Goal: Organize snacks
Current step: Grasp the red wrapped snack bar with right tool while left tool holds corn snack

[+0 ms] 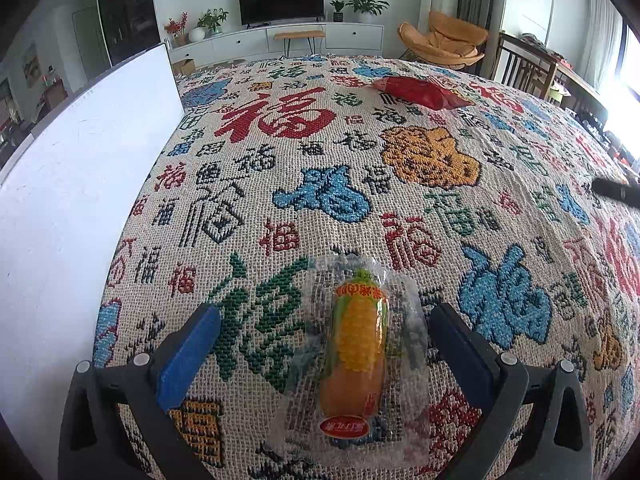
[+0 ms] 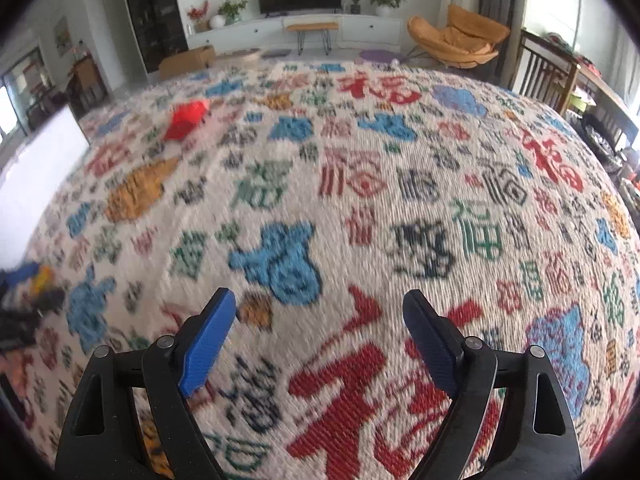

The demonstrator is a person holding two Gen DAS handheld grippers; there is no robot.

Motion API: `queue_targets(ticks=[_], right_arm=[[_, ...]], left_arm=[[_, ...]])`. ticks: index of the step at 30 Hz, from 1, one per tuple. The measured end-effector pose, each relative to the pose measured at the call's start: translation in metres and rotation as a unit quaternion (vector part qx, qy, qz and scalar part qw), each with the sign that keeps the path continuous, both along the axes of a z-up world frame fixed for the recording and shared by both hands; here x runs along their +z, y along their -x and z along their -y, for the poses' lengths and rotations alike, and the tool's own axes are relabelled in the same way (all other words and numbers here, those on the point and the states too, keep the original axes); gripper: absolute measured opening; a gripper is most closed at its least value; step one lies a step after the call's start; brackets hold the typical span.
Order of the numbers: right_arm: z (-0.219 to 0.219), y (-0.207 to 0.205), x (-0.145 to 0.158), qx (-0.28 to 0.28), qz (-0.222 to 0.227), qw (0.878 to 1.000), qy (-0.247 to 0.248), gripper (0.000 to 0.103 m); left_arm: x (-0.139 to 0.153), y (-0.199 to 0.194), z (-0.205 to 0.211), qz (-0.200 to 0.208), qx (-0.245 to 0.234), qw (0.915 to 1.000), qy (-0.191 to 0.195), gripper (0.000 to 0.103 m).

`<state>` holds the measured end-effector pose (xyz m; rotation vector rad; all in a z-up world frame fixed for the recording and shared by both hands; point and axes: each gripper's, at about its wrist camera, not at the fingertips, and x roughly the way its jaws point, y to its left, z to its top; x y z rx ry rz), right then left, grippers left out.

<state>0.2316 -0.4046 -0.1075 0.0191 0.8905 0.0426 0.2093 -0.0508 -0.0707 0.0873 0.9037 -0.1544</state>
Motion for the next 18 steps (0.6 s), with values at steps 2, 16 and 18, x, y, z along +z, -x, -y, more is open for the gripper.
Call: queue_targets(ticks=[2,16,18], right_arm=[[-0.012,-0.022,0.024,0.012,0.022,0.999,-0.043,0.088],[-0.139,-0.213,0.010,0.082,-0.106,0.991,-0.020,0.086],[-0.145,-0.216,0.004,0.085,-0.102,0.991,0.003,0.085]], left_arm=[[0.000,0.000,0.000,0.000,0.000,1.0000,0.000,0.103],[0.000,-0.001,0.000,0.000,0.000,1.0000,0.000,0.103],[0.000,-0.001,0.000,0.000,0.000,1.0000,0.000,0.103]])
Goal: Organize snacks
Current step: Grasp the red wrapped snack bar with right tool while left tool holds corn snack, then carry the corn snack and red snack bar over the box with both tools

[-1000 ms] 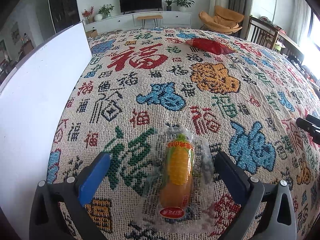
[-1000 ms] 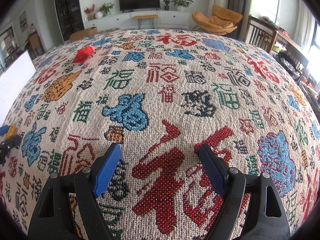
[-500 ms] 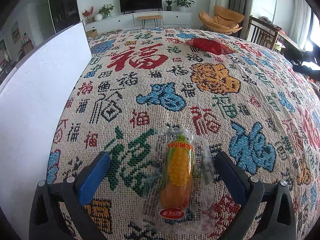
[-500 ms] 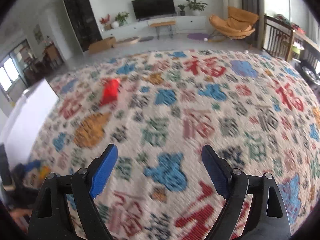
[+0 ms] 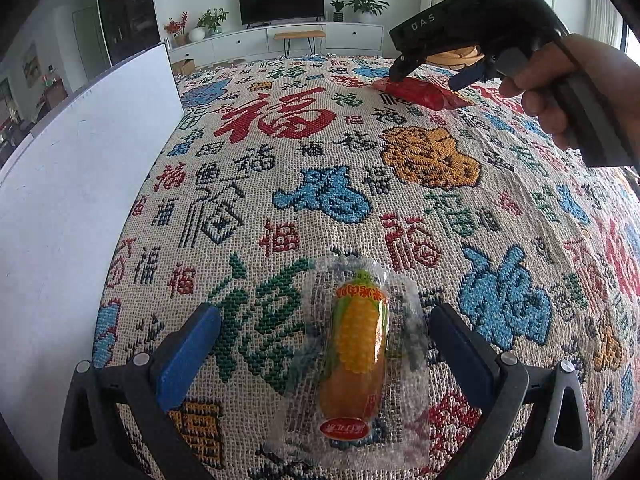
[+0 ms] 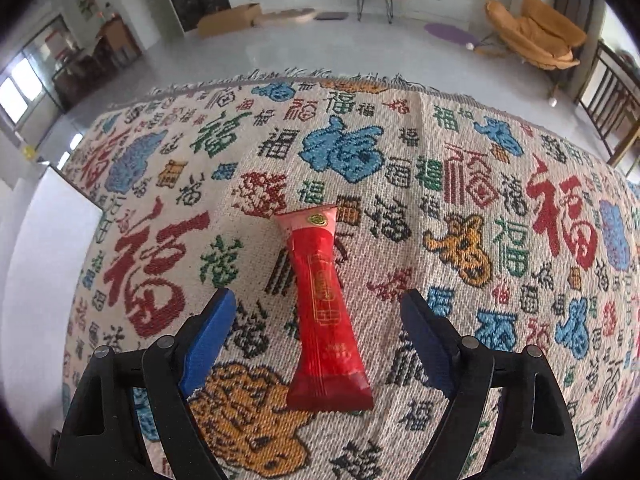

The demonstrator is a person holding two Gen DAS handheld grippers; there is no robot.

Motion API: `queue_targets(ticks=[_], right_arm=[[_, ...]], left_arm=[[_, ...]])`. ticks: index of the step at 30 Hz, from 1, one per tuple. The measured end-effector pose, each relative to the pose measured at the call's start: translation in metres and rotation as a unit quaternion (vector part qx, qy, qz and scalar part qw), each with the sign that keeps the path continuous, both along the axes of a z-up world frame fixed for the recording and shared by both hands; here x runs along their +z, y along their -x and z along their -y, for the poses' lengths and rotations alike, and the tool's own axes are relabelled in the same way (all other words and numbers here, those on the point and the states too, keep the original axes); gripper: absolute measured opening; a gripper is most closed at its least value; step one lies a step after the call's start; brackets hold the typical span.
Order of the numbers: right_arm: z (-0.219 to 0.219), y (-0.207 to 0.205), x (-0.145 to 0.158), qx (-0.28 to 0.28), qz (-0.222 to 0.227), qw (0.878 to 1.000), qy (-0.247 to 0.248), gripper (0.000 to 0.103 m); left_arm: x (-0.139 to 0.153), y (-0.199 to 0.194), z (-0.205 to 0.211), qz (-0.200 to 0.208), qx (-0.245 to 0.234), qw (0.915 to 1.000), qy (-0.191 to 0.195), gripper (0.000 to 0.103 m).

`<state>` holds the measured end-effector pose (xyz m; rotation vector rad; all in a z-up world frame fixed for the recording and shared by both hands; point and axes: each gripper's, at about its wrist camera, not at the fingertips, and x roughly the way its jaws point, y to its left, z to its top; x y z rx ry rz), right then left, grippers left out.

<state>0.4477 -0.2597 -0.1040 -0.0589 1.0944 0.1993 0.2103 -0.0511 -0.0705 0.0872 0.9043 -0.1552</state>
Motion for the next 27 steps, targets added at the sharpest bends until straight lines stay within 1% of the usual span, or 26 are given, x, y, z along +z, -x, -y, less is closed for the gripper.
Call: queue_targets(ticks=[1,2,3,4,5,7,12,17,21,23,25,26,27], right_arm=[[-0.002,-0.001,-0.003,0.003,0.000,1.000,0.007,0.082],[-0.003,-0.002,-0.007,0.005,-0.003,1.000,0.008,0.074],[-0.003,-0.003,-0.011,0.008,-0.010,1.000,0.007,0.035],[-0.001,-0.004,-0.015,0.010,-0.025,1.000,0.002,0.019],[0.003,-0.003,-0.016,0.007,-0.032,0.999,-0.008,0.017],[0.008,0.006,-0.015,0.004,-0.022,1.000,-0.009,0.017],[0.032,0.054,-0.007,0.020,-0.020,0.999,-0.041,0.016],[0.067,0.129,0.000,0.026,-0.034,0.996,-0.075,0.017],[0.081,0.189,0.005,0.034,-0.025,0.994,-0.101,0.017],[0.080,0.207,0.001,0.031,-0.023,0.995,-0.094,0.017],[0.076,0.218,-0.009,0.035,-0.022,0.997,-0.066,0.018],[0.075,0.221,-0.017,0.035,-0.028,0.997,-0.059,0.021],[0.076,0.225,-0.021,0.034,-0.027,0.997,-0.061,0.027]], left_arm=[[0.000,0.000,0.000,0.000,0.000,1.0000,0.000,0.103],[0.000,0.000,0.000,0.000,0.000,1.0000,0.000,0.103],[0.000,0.000,0.000,0.000,0.000,1.0000,0.000,0.103],[0.000,0.000,0.000,0.000,0.000,1.0000,0.000,0.103],[0.000,0.000,0.000,0.000,0.000,1.0000,0.000,0.103],[0.000,0.000,0.000,0.000,0.000,1.0000,0.000,0.103],[0.000,0.000,0.000,0.000,0.000,1.0000,0.000,0.103],[0.000,0.000,0.000,0.000,0.000,1.0000,0.000,0.103],[0.000,0.000,0.000,0.000,0.000,1.0000,0.000,0.103],[0.000,0.000,0.000,0.000,0.000,1.0000,-0.001,0.103],[0.000,0.001,0.000,0.000,0.000,1.0000,0.000,0.103],[0.000,0.000,0.000,-0.001,0.000,1.0000,0.001,0.103],[0.000,0.001,-0.001,-0.002,-0.002,1.0000,0.002,0.103]])
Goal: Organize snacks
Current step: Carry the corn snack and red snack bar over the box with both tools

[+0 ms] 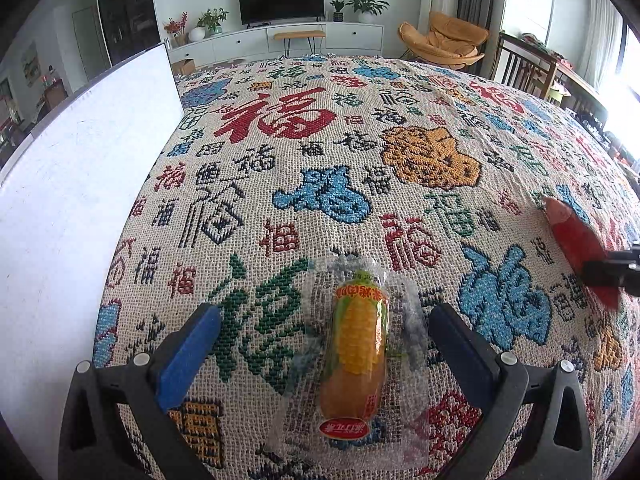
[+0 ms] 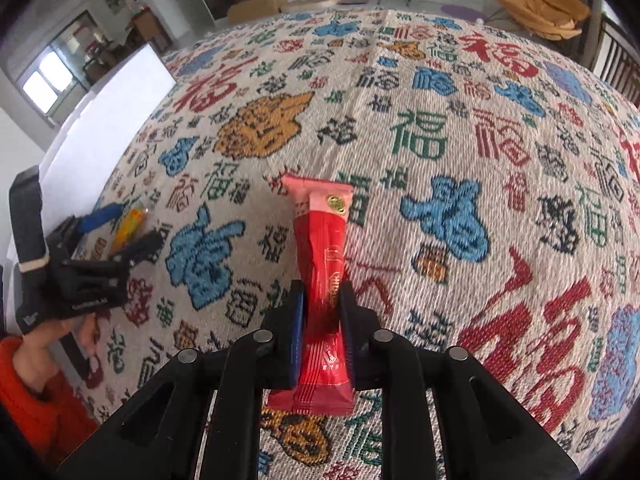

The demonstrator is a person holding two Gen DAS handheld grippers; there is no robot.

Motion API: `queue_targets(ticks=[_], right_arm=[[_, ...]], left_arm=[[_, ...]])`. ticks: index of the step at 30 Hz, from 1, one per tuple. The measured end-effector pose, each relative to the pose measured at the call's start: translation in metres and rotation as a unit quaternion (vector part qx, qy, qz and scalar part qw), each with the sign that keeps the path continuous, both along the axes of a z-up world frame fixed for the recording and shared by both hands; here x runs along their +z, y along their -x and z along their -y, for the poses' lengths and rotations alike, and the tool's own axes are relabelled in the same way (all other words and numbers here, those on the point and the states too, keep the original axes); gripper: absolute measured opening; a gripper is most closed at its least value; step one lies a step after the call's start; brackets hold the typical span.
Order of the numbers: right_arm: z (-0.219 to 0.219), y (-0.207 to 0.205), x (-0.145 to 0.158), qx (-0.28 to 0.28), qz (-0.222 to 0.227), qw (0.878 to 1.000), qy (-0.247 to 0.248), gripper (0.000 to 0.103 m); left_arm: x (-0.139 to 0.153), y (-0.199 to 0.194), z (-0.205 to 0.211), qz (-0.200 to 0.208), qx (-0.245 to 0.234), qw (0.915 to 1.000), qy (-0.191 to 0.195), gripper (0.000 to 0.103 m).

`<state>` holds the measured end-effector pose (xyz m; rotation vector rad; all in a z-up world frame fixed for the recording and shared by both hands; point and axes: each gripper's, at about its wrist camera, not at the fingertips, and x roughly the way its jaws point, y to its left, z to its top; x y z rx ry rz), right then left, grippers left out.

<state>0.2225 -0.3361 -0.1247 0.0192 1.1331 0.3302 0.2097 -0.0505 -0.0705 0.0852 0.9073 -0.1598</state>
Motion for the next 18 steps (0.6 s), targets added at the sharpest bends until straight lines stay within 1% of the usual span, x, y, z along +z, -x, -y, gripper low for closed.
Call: queue_targets(ticks=[1,2,4,5,7,10,12,13,14,15,16,17,18], right_arm=[[0.000,0.001,-0.002,-0.002,-0.003,1.000,-0.003,0.033],[0.000,0.002,-0.003,-0.003,-0.009,1.000,-0.008,0.035],[0.003,0.002,0.004,-0.003,-0.013,1.000,-0.023,0.060],[0.003,0.001,0.010,-0.001,-0.009,1.000,-0.023,0.064],[-0.001,-0.004,0.022,0.006,0.000,1.000,-0.012,0.065],[-0.005,-0.016,0.031,0.010,-0.007,1.000,-0.006,0.065],[-0.008,-0.022,0.030,0.008,-0.017,1.000,-0.004,0.065],[-0.010,-0.025,0.028,0.008,-0.025,1.000,-0.001,0.065],[-0.012,-0.028,0.025,0.006,-0.033,0.999,0.001,0.065],[-0.013,-0.030,0.021,0.005,-0.041,0.999,0.003,0.065],[-0.014,-0.031,0.018,0.002,-0.049,0.999,0.004,0.065],[-0.014,-0.031,0.014,-0.002,-0.056,0.998,0.004,0.065],[-0.014,-0.031,0.012,-0.004,-0.060,0.998,0.002,0.065]], left_arm=[[0.000,0.000,0.000,-0.004,-0.005,1.0000,-0.001,0.103],[0.001,-0.001,0.000,-0.014,-0.014,0.9998,-0.004,0.103],[0.005,-0.005,-0.002,-0.056,-0.040,0.9976,-0.012,0.103],[0.006,-0.006,-0.003,-0.068,-0.046,0.9965,-0.012,0.103],[0.015,-0.004,-0.011,-0.079,-0.051,0.9956,-0.002,0.103],[0.026,-0.002,-0.022,-0.079,-0.043,0.9958,0.019,0.102],[0.025,-0.003,-0.023,-0.093,-0.041,0.9945,0.029,0.102],[0.023,-0.004,-0.020,-0.099,-0.042,0.9938,0.028,0.099],[0.018,-0.005,-0.014,-0.110,-0.047,0.9927,0.018,0.093],[0.014,-0.004,-0.008,-0.118,-0.051,0.9916,0.005,0.089],[0.010,-0.003,0.000,-0.118,-0.055,0.9912,-0.024,0.086],[0.011,0.001,0.005,-0.106,-0.060,0.9917,-0.042,0.081],[0.013,0.004,0.010,-0.094,-0.068,0.9923,-0.042,0.073]])
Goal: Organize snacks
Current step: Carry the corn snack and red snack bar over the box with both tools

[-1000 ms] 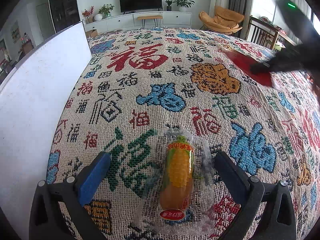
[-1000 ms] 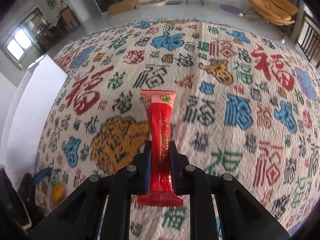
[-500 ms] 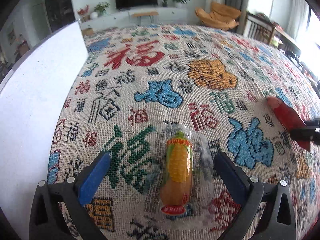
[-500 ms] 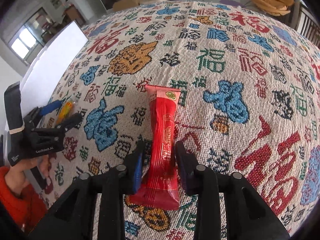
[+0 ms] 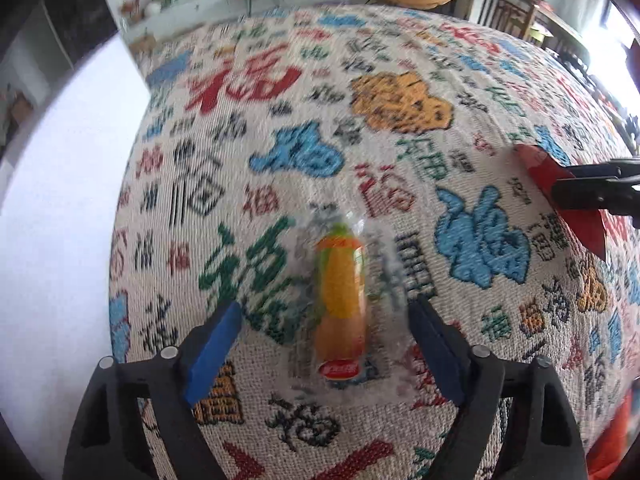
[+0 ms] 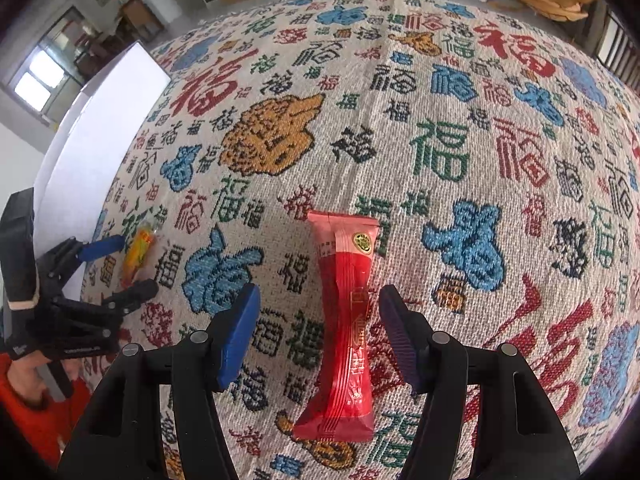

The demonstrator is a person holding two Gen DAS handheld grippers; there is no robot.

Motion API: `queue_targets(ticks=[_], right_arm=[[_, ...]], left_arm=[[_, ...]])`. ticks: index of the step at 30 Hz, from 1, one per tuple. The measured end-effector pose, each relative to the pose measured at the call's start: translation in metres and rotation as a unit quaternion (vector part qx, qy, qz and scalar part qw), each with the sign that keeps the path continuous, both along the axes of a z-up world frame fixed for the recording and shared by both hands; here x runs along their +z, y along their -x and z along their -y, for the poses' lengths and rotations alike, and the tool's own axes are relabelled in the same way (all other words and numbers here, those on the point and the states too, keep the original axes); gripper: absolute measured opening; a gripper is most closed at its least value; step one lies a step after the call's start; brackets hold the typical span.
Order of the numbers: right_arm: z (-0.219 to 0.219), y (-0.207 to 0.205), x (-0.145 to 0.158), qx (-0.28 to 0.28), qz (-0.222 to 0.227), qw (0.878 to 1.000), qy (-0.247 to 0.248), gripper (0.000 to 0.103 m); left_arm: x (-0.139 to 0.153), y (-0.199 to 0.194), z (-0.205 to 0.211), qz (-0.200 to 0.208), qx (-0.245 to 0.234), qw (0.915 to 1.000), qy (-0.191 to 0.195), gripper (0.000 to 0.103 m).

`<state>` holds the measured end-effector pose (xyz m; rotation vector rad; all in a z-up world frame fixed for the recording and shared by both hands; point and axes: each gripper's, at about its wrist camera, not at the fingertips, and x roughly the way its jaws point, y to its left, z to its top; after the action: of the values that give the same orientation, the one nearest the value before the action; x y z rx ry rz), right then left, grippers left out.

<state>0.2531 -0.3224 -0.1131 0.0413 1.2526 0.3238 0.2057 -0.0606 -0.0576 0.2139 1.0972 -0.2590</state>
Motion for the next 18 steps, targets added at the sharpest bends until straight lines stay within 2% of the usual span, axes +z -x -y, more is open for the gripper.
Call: queue_targets(ticks=[1,2,3,4,8,11,18], right_arm=[[0.000,0.001,-0.002,0.000,-0.001,1.000,-0.002,0.065],[0.000,0.002,-0.003,0.002,0.000,1.000,-0.003,0.063],[0.000,0.004,-0.002,0.007,0.005,1.000,-0.001,0.027],[0.000,0.005,-0.001,0.012,0.010,1.000,0.008,0.013],[0.005,0.019,0.018,0.009,0.039,0.999,-0.007,0.012],[0.006,0.033,0.035,0.014,0.059,0.998,-0.027,0.012],[-0.017,0.051,0.062,0.034,0.079,0.994,-0.067,0.012]], left_arm=[[0.003,0.001,0.001,-0.003,-0.002,0.9998,0.021,0.052],[0.005,0.000,0.001,-0.002,0.006,0.9998,0.021,0.044],[0.006,0.000,0.001,-0.003,0.011,0.9997,0.021,0.043],[0.008,0.001,-0.001,-0.004,0.012,0.9994,0.033,0.042],[0.018,0.012,-0.022,-0.001,0.043,0.9916,0.122,0.041],[0.032,0.030,-0.039,0.012,0.062,0.9803,0.187,0.041],[0.093,0.075,-0.061,0.062,0.066,0.9575,0.274,0.041]])
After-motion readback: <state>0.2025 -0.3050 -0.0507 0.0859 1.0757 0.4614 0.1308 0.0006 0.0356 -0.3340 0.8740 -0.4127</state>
